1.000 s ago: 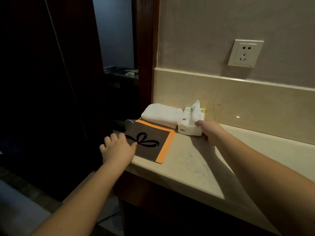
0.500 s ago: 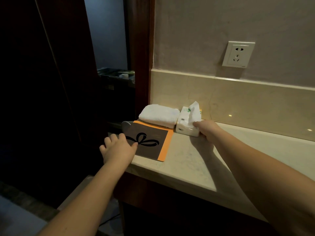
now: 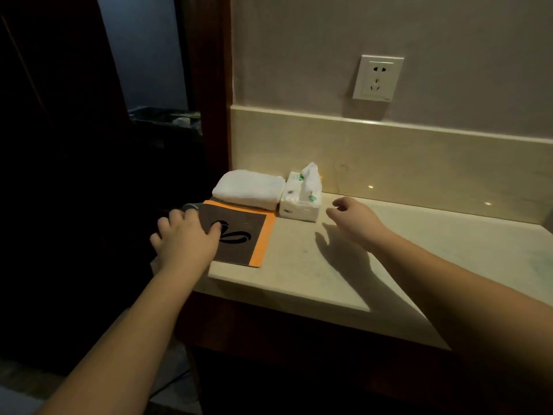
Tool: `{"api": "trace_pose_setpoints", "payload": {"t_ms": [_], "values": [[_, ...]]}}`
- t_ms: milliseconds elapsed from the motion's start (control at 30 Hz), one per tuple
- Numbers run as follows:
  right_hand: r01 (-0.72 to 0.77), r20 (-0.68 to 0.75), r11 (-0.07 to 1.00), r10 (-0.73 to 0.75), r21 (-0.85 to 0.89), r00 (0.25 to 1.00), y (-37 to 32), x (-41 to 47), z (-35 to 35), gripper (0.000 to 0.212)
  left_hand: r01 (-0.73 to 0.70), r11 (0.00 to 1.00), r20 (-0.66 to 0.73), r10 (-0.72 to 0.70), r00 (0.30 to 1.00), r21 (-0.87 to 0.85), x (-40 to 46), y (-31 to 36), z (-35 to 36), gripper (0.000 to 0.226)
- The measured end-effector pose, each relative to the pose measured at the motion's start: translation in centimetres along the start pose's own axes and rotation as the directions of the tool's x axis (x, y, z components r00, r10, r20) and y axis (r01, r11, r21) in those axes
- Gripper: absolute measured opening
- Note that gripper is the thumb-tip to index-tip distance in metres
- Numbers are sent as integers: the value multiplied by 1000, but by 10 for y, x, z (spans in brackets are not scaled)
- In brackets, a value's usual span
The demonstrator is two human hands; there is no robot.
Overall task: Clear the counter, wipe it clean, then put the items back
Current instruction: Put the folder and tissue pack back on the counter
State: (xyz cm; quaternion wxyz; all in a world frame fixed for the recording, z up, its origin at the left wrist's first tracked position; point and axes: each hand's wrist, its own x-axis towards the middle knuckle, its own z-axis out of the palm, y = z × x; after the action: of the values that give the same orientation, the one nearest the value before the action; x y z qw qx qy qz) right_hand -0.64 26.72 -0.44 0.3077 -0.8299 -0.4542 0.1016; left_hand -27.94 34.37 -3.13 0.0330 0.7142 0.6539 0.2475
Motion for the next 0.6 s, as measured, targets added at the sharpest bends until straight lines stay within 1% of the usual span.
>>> {"api": "trace_pose_setpoints", "payload": {"t_ms": [67,133,233,300,433,533,600], "values": [[78,-8,997,-78,-30,997,6,-20,-14,42,-107,987,-42,103,994,-121,-11,20,-5,45],[167,18,984,-166,-70,986,13,-43,-26,39,-219,942,-36,218,975,-255,-27,42,-8,36],[252,40,960,-249,-124,968,37,-80,-46,37,-340,832,-3,377,926,-439,-58,83,-9,24],[287,24,946,-286,-150,958,58,-108,-60,36,-400,756,0,467,884,-519,-85,112,-11,17],[285,23,944,-285,-165,958,117,-168,-92,35,-475,644,45,620,783,-601,-149,173,-9,8],[238,26,958,-237,-160,971,177,-217,-118,33,-503,562,66,708,704,-657,-208,213,1,4],[188,26,967,-186,-173,982,225,-248,-134,34,-512,529,103,756,646,-677,-250,238,13,5]]}}
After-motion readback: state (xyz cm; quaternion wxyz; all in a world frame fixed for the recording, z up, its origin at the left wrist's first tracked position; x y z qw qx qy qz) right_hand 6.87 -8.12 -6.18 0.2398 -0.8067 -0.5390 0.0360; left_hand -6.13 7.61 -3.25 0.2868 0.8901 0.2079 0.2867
